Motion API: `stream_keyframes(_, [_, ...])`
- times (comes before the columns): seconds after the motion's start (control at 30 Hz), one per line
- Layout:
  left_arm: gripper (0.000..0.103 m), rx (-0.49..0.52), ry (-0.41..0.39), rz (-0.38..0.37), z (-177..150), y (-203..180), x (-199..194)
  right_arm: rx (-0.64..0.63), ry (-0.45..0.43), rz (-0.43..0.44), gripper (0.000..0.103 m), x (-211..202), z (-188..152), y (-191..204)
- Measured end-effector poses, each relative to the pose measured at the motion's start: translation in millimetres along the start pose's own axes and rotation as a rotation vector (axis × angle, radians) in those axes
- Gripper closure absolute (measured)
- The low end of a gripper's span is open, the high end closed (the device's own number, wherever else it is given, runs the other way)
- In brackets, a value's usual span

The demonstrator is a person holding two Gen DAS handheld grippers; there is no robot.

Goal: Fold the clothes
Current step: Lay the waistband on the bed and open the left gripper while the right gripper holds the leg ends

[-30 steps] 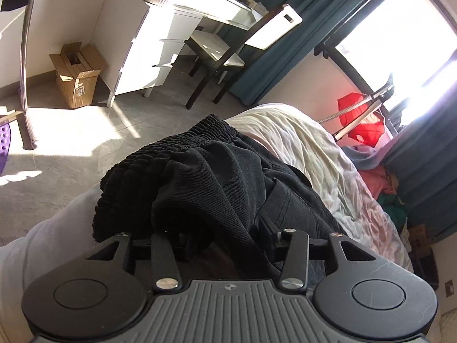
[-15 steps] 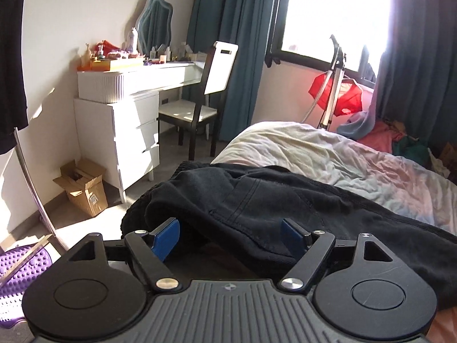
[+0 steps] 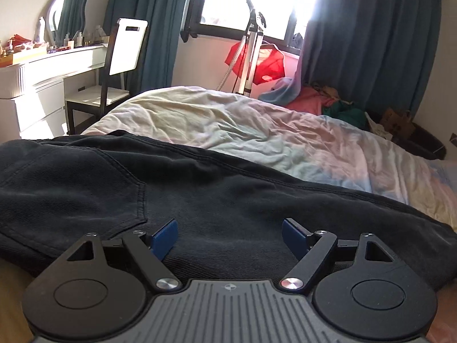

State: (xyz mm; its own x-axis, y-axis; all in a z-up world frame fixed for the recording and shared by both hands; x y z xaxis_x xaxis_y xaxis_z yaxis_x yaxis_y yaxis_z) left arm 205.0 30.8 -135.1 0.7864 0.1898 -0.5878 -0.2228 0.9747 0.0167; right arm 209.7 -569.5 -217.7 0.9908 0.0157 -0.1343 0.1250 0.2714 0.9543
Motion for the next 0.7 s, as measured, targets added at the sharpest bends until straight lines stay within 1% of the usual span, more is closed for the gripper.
stream_keyframes(0.1, [0.019, 0.090, -0.016, 0.009, -21.8, -6.6, 18.3, -0.023, -0.006, -0.011, 0.052, 0.2, 0.4, 2.4])
stream_keyframes(0.13, [0.019, 0.105, -0.017, 0.010, -27.7, -6.8, 21.5, -0.030, -0.008, -0.014, 0.052, 0.2, 0.6, 3.2])
stream_keyframes(0.17, [0.019, 0.106, -0.016, 0.008, -30.3, -7.0, 22.4, -0.034, -0.010, -0.018, 0.052, 0.3, 0.7, 3.4])
stream_keyframes(0.3, [0.018, 0.081, -0.001, 0.000, -31.1, -4.2, 22.9, 0.081, -0.007, -0.064, 0.052, 2.9, 0.2, -23.3])
stream_keyframes(0.4, [0.018, 0.085, -0.003, -0.007, -31.4, 1.8, 19.0, 0.100, 0.022, -0.114, 0.053, 11.0, -2.8, -37.8])
stream_keyframes(0.47, [0.018, 0.112, -0.004, 0.008, -33.3, 0.7, 19.3, 0.095, 0.017, -0.115, 0.053, 13.5, -2.4, -38.3])
stream_keyframes(0.53, [0.018, 0.124, -0.005, 0.018, -34.1, 0.0, 19.8, 0.087, 0.018, -0.098, 0.052, 16.2, -1.8, -33.8])
stream_keyframes(0.6, [0.018, 0.125, -0.004, 0.020, -34.3, -0.3, 19.7, 0.054, 0.012, -0.055, 0.052, 17.9, 0.6, -22.3])
stream_keyframes(0.7, [0.018, 0.132, -0.004, 0.025, -35.0, -0.9, 20.5, 0.020, -0.004, 0.068, 0.052, 18.2, 4.1, -0.6])
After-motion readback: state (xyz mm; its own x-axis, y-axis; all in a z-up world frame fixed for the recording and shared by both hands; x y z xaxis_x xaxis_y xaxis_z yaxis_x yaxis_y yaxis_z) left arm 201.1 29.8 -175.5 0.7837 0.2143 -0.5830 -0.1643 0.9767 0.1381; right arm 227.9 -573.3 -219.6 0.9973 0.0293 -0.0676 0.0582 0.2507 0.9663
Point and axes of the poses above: each gripper's, at about its wrist camera, not at the fingertips, and x roughly the way its jaws point, y to its left, z to its top, the point moved 10 cm from there along x, roughly the way its jaws point, and after that the axes turned 14 degrees about z, right-handed, at the moved point
